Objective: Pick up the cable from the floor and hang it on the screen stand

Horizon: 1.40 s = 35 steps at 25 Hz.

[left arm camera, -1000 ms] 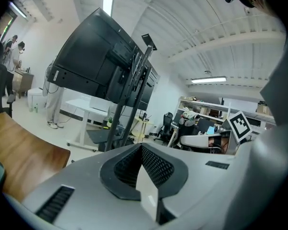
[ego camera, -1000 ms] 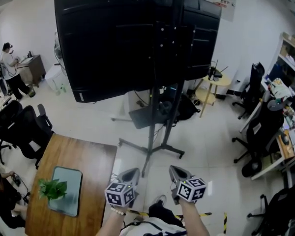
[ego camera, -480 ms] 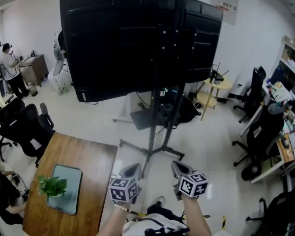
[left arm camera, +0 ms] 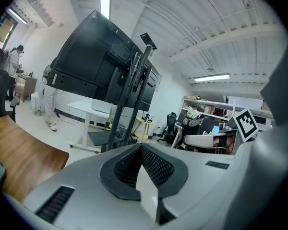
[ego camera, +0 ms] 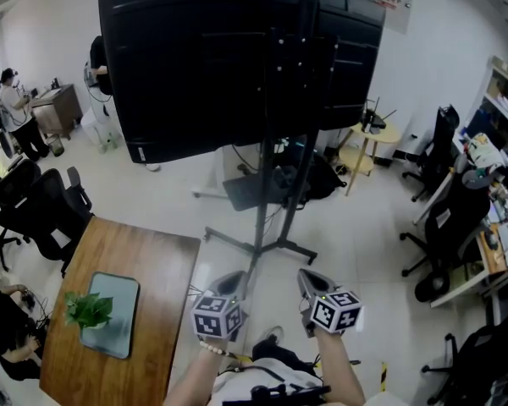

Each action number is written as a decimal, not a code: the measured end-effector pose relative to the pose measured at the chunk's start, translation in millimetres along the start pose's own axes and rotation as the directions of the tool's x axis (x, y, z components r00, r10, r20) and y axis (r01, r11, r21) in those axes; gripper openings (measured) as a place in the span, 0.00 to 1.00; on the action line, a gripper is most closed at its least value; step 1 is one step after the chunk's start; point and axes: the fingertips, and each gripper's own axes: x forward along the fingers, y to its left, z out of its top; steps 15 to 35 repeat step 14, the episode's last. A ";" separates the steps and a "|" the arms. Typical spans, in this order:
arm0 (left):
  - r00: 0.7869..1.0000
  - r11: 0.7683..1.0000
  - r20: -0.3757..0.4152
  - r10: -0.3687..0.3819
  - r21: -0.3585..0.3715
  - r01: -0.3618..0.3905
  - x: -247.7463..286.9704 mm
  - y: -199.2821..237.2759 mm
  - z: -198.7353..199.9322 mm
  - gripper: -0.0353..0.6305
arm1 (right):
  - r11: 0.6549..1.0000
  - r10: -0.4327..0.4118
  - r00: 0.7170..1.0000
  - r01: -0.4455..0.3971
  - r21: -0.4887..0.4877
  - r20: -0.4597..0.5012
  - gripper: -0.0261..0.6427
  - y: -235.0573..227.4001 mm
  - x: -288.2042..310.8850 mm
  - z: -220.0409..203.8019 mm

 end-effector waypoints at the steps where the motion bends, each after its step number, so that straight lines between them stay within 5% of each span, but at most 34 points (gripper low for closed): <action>1: 1.000 1.000 0.000 0.002 0.001 -0.002 0.7 -0.7 0.6 0.05 | 1.000 -0.001 1.000 0.001 -0.002 0.001 0.04 -0.9 -0.5 1.0; 35: 1.000 1.000 0.000 0.000 0.009 0.000 8.6 -2.1 2.8 0.05 | 1.000 0.010 1.000 -0.010 0.000 0.022 0.04 -4.7 4.3 5.5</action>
